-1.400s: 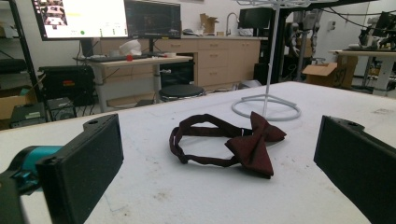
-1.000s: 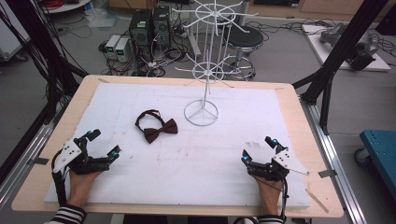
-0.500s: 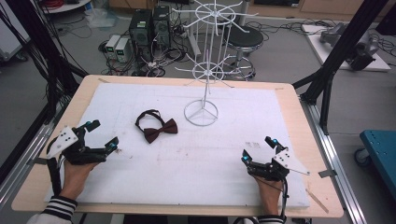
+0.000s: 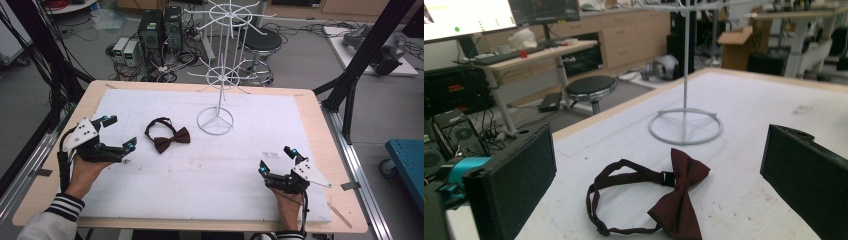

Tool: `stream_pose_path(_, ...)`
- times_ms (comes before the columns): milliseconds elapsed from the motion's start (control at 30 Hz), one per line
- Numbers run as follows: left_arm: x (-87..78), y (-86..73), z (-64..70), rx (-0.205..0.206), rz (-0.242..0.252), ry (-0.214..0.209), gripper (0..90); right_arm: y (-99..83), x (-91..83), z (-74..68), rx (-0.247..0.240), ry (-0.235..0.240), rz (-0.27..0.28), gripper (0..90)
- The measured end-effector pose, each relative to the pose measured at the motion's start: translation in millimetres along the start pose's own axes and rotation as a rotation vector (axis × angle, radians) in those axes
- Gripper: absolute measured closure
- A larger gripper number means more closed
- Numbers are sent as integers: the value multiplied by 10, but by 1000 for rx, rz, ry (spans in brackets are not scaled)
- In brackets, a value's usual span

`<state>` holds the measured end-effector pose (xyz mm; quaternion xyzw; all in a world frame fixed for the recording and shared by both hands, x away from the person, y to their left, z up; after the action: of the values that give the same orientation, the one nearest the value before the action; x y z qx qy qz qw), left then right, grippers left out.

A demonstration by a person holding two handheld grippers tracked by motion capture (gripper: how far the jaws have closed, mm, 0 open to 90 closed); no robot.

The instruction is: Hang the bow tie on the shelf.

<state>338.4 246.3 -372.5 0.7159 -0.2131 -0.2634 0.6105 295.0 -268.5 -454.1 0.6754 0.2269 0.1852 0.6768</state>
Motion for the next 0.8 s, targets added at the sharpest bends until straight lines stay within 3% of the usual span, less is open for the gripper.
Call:
stream_pose_path(200, 161, 97, 39, 54, -89, -57, 17, 0, 1, -1, 0, -1, 1, 5)
stream_pose_path(333, 288, 107, 39, 46, -147, -84, 17, 0, 0, 1, -1, -2, 1, 6)
stream_pose_path(367, 349, 118, 36, 61, -188, -94, 17, 0, 0, -1, 0, -1, 1, 5)
stream_pose_path(500, 431, 159, 46, 69, -206, -104, 17, 0, 0, -1, 0, -1, 1, 5)
stream_pose_path(800, 659, 245, 71, 106, -314, -132, 17, 0, 0, 1, -1, -1, 1, 5)
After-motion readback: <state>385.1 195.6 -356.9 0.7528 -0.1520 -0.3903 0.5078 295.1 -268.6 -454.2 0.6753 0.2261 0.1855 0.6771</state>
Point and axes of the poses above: each handheld gripper's, and its own axes: x roughly forward along the jaws, y roughly out of its top, z roughly to its right, the point moved 3 cm from there along x, roughly forward along the jaws, and after that the axes turned 4 degrees about y, right-handed, at the moved point
